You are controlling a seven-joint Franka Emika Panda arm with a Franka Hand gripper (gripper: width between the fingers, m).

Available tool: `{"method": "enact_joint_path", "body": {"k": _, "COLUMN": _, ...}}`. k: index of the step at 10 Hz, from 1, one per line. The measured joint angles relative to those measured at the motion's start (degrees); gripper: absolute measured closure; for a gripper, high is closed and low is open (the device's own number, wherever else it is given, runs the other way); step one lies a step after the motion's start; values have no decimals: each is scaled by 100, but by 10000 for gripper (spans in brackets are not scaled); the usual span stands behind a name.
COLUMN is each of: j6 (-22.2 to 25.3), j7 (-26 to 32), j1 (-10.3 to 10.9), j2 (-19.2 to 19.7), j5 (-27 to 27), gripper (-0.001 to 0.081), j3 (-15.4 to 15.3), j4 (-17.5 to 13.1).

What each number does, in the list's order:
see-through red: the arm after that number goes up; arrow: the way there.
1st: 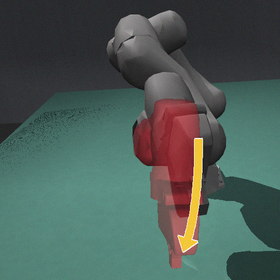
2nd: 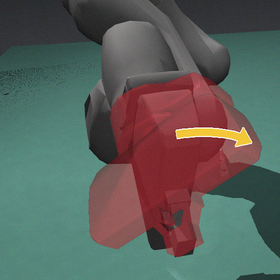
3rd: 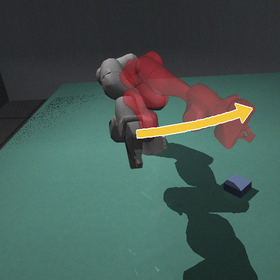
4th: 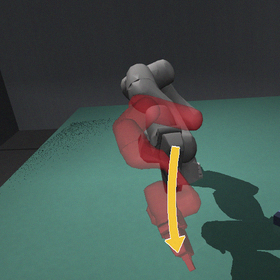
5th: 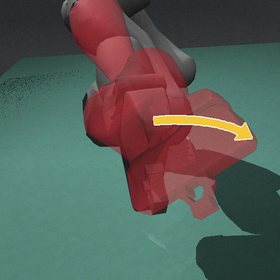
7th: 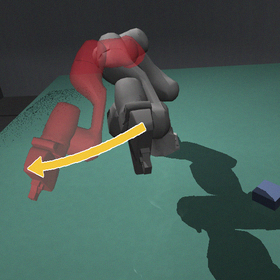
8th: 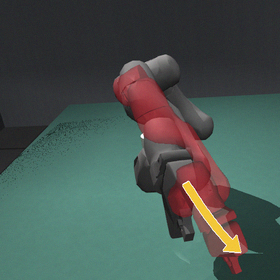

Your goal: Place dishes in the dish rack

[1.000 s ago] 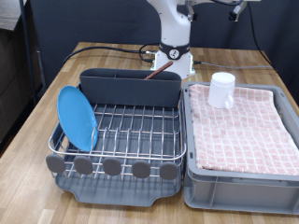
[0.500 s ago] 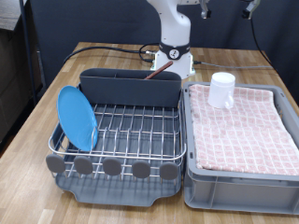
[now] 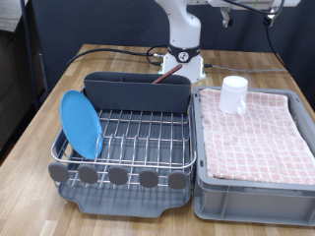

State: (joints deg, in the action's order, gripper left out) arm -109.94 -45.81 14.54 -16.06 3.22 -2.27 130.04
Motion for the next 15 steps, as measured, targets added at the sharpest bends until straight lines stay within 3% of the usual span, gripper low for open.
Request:
{"method": "enact_joint_path", "body": {"k": 7, "j6": -114, "j7": 300, "j1": 49, "j2": 446, "j5": 4, "gripper": 4, "j3": -221, "j4": 2}}
{"method": "enact_joint_path", "body": {"k": 15, "j6": -853, "j7": 28, "j1": 96, "j2": 1628, "j5": 63, "gripper": 4, "j3": -608, "j4": -33}}
